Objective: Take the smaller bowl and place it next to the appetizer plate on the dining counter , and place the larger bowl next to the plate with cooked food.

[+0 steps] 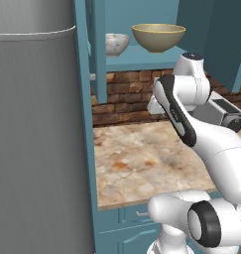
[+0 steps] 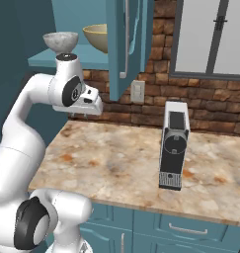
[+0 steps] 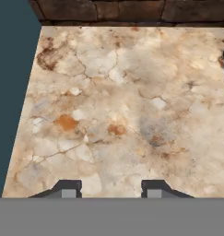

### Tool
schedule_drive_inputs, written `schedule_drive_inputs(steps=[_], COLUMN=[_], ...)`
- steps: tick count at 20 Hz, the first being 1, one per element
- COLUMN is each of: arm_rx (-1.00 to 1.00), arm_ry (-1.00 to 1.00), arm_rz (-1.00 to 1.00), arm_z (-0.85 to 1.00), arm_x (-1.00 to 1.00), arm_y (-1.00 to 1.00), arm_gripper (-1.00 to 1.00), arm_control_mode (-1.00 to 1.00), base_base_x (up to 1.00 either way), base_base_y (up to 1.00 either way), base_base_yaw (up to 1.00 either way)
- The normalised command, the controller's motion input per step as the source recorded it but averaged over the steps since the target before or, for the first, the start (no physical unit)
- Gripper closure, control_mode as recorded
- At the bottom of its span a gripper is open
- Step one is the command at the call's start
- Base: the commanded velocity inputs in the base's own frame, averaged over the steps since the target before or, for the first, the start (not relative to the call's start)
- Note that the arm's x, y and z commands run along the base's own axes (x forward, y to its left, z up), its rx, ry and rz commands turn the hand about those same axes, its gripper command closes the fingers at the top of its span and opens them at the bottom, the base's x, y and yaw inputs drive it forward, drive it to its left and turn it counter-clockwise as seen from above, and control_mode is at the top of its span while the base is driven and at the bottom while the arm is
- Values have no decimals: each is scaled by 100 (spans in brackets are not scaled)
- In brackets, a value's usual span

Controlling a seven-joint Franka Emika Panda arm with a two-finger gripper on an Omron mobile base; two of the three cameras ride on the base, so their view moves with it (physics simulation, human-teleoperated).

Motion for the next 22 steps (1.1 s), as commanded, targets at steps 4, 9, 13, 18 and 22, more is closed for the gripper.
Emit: schedule_drive_inputs(steps=[4,9,13,18,22], arm_rx=[0,3,8,8,9], arm_ry=[-10,-39,-31,-18,-12], arm_rz=[0,-6,-13,-19,-19], arm_z=[1,36,47,62,69], arm_x=[-15,-10,-2,0,0], arm_y=[-2,0,10,8,1], arm_gripper=[-100,-100,-100,-100,-100], arm_control_mode=[-100,-100,-100,-100,-100], base_base_x=[0,0,0,0,0], base_base_y=[0,0,0,0,0], base_base_yaw=[0,0,0,0,0])
